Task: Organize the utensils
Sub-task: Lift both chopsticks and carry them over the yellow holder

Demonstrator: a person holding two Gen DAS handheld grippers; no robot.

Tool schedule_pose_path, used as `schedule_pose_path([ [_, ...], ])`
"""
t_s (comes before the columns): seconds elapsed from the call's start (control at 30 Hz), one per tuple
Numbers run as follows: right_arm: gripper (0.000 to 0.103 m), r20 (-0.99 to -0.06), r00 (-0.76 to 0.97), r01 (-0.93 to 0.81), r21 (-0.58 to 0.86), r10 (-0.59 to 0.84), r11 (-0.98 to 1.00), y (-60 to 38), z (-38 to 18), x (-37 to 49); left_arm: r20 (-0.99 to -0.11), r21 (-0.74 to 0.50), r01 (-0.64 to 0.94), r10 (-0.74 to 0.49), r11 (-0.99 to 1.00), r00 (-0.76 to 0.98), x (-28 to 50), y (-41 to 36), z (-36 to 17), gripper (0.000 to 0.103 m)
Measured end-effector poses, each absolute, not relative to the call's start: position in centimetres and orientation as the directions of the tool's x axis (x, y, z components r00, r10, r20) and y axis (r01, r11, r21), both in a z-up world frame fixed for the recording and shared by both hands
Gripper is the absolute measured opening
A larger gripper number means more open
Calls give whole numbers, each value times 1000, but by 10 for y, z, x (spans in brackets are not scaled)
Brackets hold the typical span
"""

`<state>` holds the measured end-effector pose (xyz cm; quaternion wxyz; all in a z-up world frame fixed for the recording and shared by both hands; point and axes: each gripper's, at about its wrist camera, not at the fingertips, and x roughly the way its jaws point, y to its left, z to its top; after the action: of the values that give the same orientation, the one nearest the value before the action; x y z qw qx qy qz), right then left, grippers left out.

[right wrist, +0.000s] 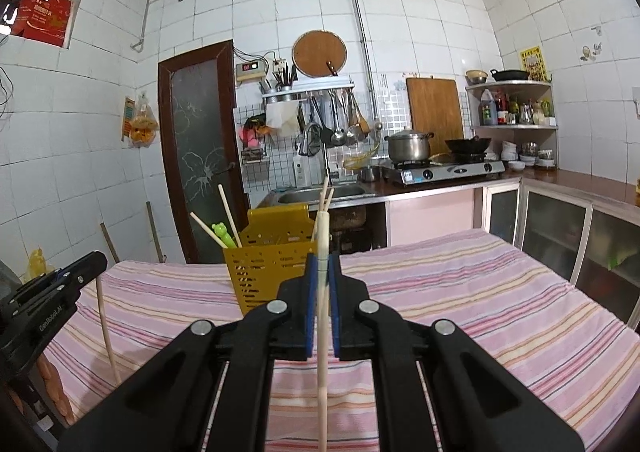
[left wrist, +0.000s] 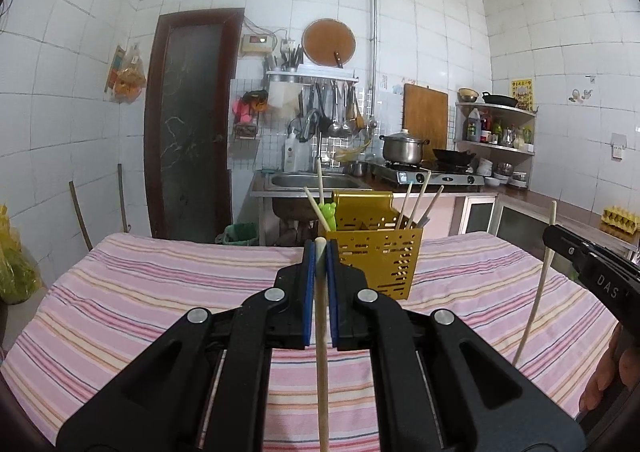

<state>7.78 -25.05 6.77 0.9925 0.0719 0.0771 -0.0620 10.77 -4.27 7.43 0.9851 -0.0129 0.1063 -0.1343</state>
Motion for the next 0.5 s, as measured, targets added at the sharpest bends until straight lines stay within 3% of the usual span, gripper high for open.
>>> schedule_pose_path([
  [0.5,6,-131,984,130,88,-118,988,-253,98,92,-184,-65,260,-267,964,946,130,-45,103,5],
])
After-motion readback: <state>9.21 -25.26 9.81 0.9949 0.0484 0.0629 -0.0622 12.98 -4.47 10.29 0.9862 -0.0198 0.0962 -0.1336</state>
